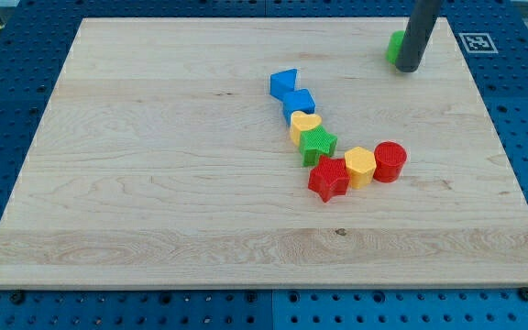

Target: Move the green circle towards the top side of the board

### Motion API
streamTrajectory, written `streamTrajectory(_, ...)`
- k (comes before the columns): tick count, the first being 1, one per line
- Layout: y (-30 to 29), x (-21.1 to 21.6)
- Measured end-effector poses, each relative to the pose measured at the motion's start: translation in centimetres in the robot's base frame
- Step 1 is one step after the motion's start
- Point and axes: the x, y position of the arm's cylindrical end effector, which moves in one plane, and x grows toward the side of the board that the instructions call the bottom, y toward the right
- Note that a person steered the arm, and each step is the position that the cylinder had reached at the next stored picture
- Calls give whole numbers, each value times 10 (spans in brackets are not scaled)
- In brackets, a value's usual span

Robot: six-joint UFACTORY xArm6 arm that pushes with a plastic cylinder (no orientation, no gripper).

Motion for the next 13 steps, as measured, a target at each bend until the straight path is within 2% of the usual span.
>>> streamTrajectory(2, 0, 10)
streamTrajectory(9, 0, -6)
streamTrajectory(11, 0, 7)
streamTrajectory(13, 0, -5)
